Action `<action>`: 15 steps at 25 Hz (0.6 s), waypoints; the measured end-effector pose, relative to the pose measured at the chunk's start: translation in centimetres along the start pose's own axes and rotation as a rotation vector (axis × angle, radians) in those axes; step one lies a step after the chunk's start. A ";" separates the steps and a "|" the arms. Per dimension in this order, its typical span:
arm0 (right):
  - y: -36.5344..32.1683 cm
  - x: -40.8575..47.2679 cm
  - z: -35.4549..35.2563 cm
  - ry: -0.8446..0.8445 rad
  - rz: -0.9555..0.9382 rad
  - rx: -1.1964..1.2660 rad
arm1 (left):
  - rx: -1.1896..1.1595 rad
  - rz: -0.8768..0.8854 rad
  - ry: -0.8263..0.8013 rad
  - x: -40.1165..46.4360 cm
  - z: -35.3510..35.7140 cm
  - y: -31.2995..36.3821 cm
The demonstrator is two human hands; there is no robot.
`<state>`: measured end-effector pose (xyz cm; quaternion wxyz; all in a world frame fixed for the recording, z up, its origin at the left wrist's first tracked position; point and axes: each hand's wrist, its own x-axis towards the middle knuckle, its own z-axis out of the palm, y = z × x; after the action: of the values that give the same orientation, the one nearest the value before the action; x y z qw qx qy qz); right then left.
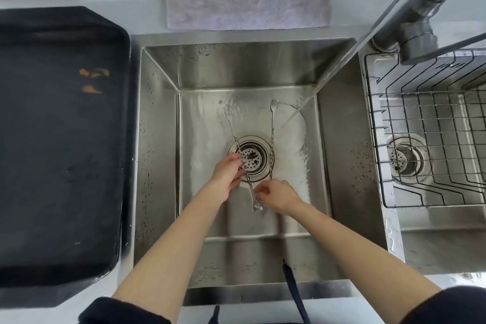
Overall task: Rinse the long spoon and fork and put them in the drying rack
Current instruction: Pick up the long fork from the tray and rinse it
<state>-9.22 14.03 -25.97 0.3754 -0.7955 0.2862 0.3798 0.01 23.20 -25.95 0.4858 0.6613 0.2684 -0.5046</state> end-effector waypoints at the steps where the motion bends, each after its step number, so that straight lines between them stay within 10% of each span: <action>1: -0.1 -0.1 -0.1 0.003 -0.006 -0.005 | 0.013 0.002 -0.001 -0.1 -0.1 0.0; 15: 0.0 -5.9 -5.7 0.231 -0.138 -0.017 | 0.953 0.556 0.147 -6.9 -0.2 2.6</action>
<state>-10.24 10.42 -18.64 0.3584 -0.8549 0.2689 0.2615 -0.16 23.30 -18.56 0.2281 0.8872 -0.1410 -0.3755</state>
